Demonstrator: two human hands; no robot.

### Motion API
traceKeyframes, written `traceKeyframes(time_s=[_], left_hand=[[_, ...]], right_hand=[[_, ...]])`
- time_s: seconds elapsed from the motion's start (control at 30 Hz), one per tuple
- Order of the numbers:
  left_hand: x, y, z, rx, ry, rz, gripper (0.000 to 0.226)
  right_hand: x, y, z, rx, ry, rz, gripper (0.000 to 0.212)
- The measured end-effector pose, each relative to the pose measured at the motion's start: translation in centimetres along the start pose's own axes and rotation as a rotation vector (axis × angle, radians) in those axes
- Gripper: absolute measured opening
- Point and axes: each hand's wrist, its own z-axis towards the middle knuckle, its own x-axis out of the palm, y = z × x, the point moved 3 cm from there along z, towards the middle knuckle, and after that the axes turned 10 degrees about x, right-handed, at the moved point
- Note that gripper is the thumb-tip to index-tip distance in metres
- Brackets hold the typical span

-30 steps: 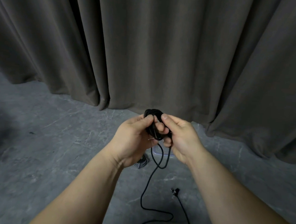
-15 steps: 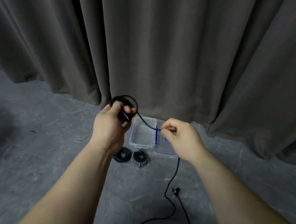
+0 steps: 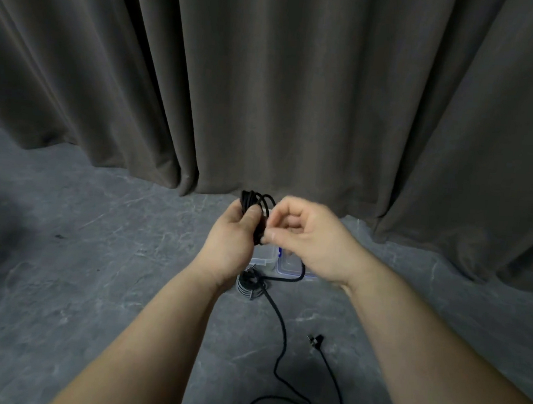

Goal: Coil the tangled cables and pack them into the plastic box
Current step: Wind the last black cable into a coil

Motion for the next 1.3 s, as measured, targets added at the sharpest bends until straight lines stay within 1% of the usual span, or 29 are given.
traceKeyframes(time_s=[0.07,0.13,0.27,0.37,0.43,0.53,0.6,0.63,0.67,0.73,0.77,0.8,0.87,0.93,1.0,1.03,1.1,1.17,1.23,1.3], left_hand=[[0.3,0.2,-0.1,-0.001,0.059,0.026,0.021],[0.6,0.3,-0.3,-0.026,0.131,-0.018,0.021],[0.9,0.1,-0.5,-0.053,0.275,-0.132,0.024],[1.3,-0.2,-0.9,-0.013,0.354,-0.102,0.021],[1.4,-0.3,-0.9,0.016,0.36,-0.089,0.023],[1.4,-0.3,-0.7,0.026,0.314,-0.1,0.03],[1.4,-0.4,-0.6,0.024,0.291,-0.121,0.032],[1.4,-0.4,-0.6,0.015,0.29,-0.148,0.031],[1.5,-0.5,-0.7,0.0,0.298,-0.191,0.03],[1.7,-0.8,-0.9,-0.033,0.336,-0.298,0.03],[1.8,-1.0,-1.1,-0.052,0.346,-0.335,0.032],[1.9,-1.2,-1.3,-0.074,0.346,-0.355,0.034],[2.1,-1.3,-1.5,-0.093,0.318,-0.326,0.04],[2.0,-1.1,-1.4,-0.061,0.256,-0.215,0.035],[1.9,-1.0,-1.2,-0.032,0.197,-0.131,0.028],[1.8,-1.0,-1.2,-0.033,0.183,-0.14,0.027],[1.9,-1.2,-1.3,-0.079,0.191,-0.267,0.028],[2.0,-1.7,-1.5,-0.114,0.246,-0.403,0.029],[2.0,-2.1,-1.6,-0.114,0.328,-0.463,0.024],[1.8,-2.2,-1.7,-0.121,0.403,-0.463,0.024]], right_hand=[[-0.8,-0.1,0.2,0.004,-0.079,0.127,0.026],[-1.7,-0.6,0.5,0.026,-0.157,0.212,0.028],[-2.7,-1.9,0.9,0.07,-0.31,0.259,0.032],[-2.9,-2.3,1.0,0.053,-0.361,0.279,0.034],[-2.9,-2.4,1.1,0.027,-0.378,0.29,0.033],[-2.5,-2.4,1.2,-0.004,-0.415,0.239,0.026],[-2.0,-2.5,1.4,-0.018,-0.391,0.186,0.013],[-1.7,-2.7,1.5,-0.009,-0.356,0.145,0.012],[-1.3,-3.0,1.6,0.016,-0.314,0.097,0.021],[-0.8,-3.3,1.6,0.076,-0.251,-0.001,0.046],[-0.7,-3.3,1.5,0.088,-0.254,-0.047,0.053],[-0.8,-3.1,1.4,0.081,-0.272,-0.085,0.055],[-1.0,-2.6,1.1,0.061,-0.337,-0.156,0.052],[-1.1,-2.1,0.8,0.067,-0.395,-0.219,0.046],[-1.2,-1.9,0.7,0.059,-0.416,-0.219,0.044],[-1.3,-1.8,0.6,0.055,-0.414,-0.205,0.043],[-1.3,-2.1,0.8,0.042,-0.402,-0.177,0.044],[-1.1,-2.4,1.1,0.032,-0.371,-0.112,0.05],[-1.0,-2.9,1.3,0.045,-0.332,-0.007,0.06],[-1.1,-3.1,1.4,0.065,-0.318,0.082,0.058]])
